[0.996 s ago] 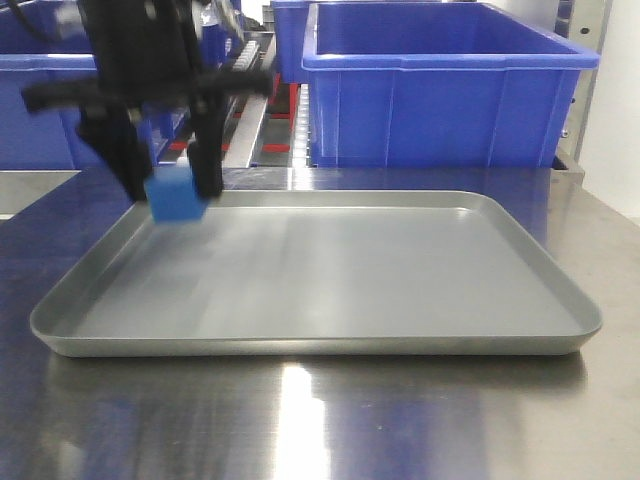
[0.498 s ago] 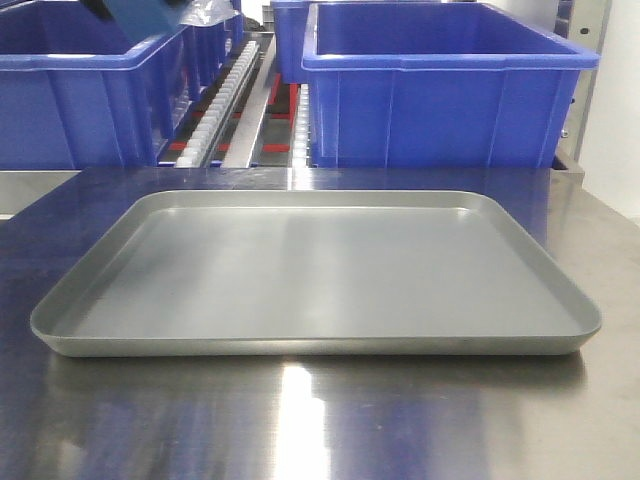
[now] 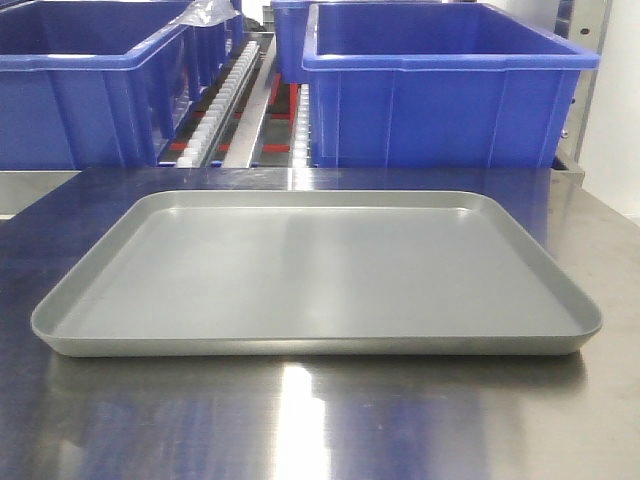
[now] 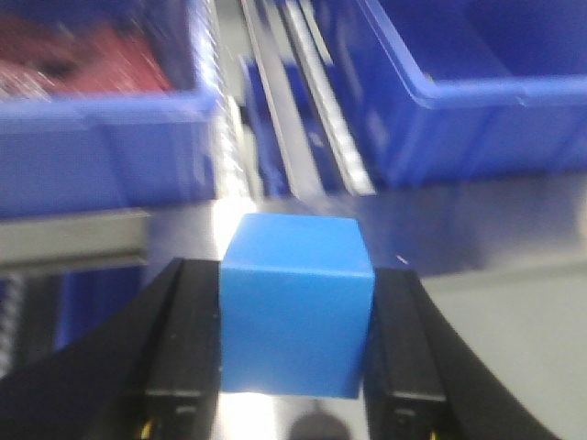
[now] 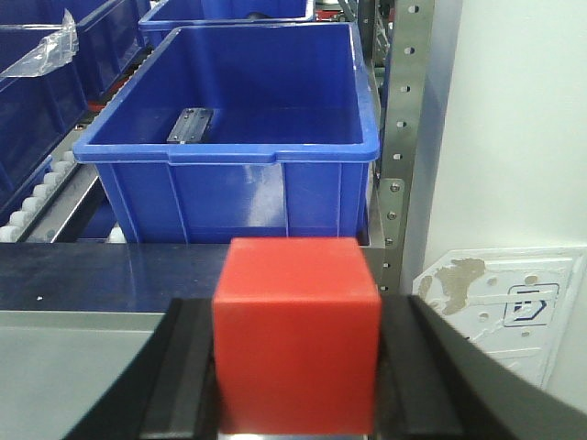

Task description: Sort and place red and blue blocks on shelf

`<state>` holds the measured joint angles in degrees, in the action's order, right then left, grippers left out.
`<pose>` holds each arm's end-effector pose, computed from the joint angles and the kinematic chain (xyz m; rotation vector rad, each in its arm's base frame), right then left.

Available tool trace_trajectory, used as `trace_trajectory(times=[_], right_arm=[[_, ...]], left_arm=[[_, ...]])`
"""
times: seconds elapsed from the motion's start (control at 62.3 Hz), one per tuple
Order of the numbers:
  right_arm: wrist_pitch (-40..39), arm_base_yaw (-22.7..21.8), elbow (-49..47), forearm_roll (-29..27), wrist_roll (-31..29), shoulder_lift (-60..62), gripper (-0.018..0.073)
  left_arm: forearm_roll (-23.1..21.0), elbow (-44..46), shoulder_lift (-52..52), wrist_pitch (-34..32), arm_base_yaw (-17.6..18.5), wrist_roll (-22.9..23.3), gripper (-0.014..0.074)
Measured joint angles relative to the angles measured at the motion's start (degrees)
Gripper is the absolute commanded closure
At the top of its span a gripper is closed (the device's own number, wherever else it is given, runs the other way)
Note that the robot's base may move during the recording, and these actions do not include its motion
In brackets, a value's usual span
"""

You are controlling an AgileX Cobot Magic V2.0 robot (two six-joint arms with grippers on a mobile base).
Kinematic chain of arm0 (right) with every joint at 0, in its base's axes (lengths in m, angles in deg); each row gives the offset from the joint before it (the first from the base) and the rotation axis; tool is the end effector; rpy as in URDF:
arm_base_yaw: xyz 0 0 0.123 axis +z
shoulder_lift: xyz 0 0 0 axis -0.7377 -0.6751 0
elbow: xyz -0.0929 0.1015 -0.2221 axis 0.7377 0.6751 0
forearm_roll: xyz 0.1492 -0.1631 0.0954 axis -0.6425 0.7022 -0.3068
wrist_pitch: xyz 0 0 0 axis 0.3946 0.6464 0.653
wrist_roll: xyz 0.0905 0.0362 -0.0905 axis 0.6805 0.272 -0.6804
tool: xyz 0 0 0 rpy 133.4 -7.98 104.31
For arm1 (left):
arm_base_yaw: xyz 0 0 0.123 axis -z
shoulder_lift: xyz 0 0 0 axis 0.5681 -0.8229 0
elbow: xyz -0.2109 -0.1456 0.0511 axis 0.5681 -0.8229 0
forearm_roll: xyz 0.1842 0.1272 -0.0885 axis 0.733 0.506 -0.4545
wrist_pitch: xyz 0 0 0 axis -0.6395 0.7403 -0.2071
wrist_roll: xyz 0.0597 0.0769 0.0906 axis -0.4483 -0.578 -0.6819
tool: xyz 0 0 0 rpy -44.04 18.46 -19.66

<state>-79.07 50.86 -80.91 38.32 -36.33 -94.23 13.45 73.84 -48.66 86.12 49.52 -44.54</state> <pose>0.1580 0.0109 0.3087 0.0358 1.6457 0.1421 0.2291 -0.0609 0.3273 0.1868 1.8482 -0.2216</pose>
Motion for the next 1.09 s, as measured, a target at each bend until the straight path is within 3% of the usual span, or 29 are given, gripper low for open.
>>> trace_trajectory(times=[0.145,0.321,0.675,0.803,0.819,1.092], right_arm=[[0.0,0.0,0.0,0.0,0.0,0.0,0.0156],[0.0,0.0,0.0,0.0,0.0,0.0,0.0156],[0.0,0.0,0.0,0.0,0.0,0.0,0.0156],[0.0,0.0,0.0,0.0,0.0,0.0,0.0156],[0.0,0.0,0.0,0.0,0.0,0.0,0.0156],[0.0,0.0,0.0,0.0,0.0,0.0,0.0156]], left_arm=[[-0.7,-6.83,7.2,-6.27,-4.57,-1.73,0.0472],[-2.29,-11.84,14.67,-8.44,-8.12,-2.06,0.0472],[-2.64,-16.77,27.64,-9.11,-8.48,-2.19,0.0472],[-2.41,-17.3,28.54,-8.99,-8.48,-2.19,0.0472],[0.0,-17.34,28.54,-8.98,-8.48,-2.41,0.0472],[-2.42,-17.34,28.54,-8.97,-8.48,-2.4,0.0472]])
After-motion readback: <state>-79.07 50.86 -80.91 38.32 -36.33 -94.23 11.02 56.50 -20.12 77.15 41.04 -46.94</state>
